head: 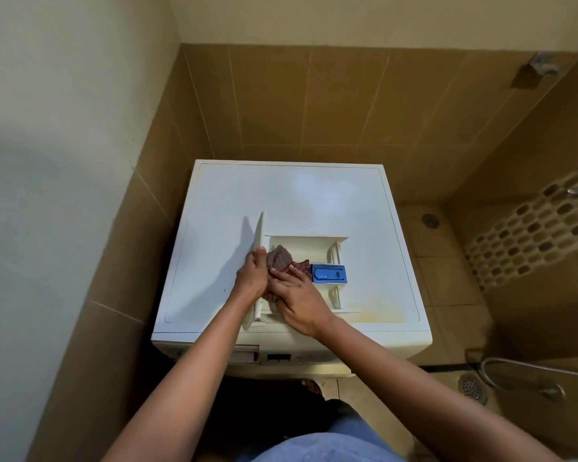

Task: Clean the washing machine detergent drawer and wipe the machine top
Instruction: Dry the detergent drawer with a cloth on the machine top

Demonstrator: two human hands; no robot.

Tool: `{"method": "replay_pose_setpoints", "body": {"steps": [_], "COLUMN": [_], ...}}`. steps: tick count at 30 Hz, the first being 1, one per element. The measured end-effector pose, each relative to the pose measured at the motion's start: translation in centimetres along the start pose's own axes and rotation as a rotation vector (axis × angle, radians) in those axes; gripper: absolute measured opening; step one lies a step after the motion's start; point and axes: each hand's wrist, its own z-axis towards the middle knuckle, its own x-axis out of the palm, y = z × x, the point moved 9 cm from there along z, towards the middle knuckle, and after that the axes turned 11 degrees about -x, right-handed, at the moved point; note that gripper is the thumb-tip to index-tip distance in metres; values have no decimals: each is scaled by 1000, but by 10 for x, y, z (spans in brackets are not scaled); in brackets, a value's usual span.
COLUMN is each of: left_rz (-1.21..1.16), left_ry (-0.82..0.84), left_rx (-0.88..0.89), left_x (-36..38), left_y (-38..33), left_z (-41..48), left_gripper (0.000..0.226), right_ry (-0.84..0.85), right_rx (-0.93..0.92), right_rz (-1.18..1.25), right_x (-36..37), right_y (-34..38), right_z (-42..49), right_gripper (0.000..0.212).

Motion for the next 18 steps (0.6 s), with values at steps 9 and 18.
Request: {"method": "replay_pose_setpoints", "body": {"steps": [9,18], "left_rz": [-3,79], "left_ry": [-8,-37], "left_rx": [-2,10], "left_x": [-2,-2], "left_y": [1,-1], "left_z": [-2,-9], "left_gripper": [59,64], "right_ry": [-44,167], "right_rx": [109,-203], "right_rz": [-31,-30], "right_x": [8,-5], "right_y": [6,6], "right_z": [7,-27], "right_gripper": [55,37]}}
